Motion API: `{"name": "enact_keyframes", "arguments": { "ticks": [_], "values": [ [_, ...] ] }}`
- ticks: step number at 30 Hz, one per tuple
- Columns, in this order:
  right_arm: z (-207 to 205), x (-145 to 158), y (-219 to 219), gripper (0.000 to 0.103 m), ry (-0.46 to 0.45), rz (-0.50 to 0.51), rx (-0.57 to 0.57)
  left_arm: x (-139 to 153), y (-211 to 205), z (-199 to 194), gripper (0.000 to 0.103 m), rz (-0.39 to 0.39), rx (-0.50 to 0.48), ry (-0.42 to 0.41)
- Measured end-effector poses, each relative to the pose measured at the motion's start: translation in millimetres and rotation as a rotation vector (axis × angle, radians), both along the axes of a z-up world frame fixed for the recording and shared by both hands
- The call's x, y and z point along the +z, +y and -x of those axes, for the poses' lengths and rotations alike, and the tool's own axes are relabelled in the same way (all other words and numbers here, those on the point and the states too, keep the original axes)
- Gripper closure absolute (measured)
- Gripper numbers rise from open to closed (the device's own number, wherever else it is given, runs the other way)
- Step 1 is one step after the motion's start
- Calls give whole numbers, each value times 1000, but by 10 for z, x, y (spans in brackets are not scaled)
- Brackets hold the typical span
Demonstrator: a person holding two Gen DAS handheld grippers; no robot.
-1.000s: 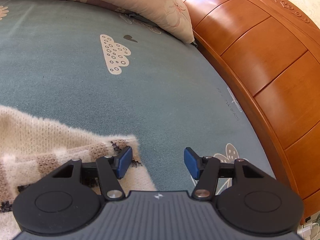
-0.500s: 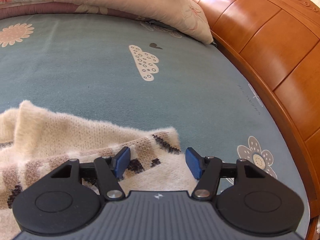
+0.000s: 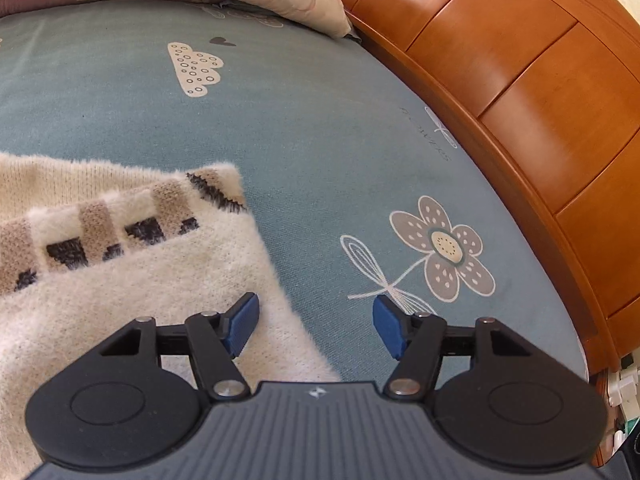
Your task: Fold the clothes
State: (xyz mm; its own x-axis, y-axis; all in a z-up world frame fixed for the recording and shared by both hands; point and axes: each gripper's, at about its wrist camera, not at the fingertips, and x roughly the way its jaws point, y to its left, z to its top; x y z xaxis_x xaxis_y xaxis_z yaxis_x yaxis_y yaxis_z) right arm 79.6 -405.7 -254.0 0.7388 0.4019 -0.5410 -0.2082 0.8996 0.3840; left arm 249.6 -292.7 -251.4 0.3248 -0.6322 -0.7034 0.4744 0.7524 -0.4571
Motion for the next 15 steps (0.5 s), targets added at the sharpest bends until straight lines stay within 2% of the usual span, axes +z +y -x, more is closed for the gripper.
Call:
{"name": "enact_keyframes", "arguments": {
  "ticks": [4, 7, 11, 15],
  "values": [
    [7, 22, -29, 21, -7, -23, -7, 149, 152, 81, 40, 55, -2, 28],
    [13, 33, -17, 21, -10, -19, -2, 197, 255, 180, 38, 27, -1, 26],
    [14, 52, 11, 21, -9, -15, 4, 37, 314, 234, 37, -11, -2, 89],
    [40, 66, 27, 19, -13, -3, 6, 76, 382, 294, 37, -1, 10, 81]
  ]
}}
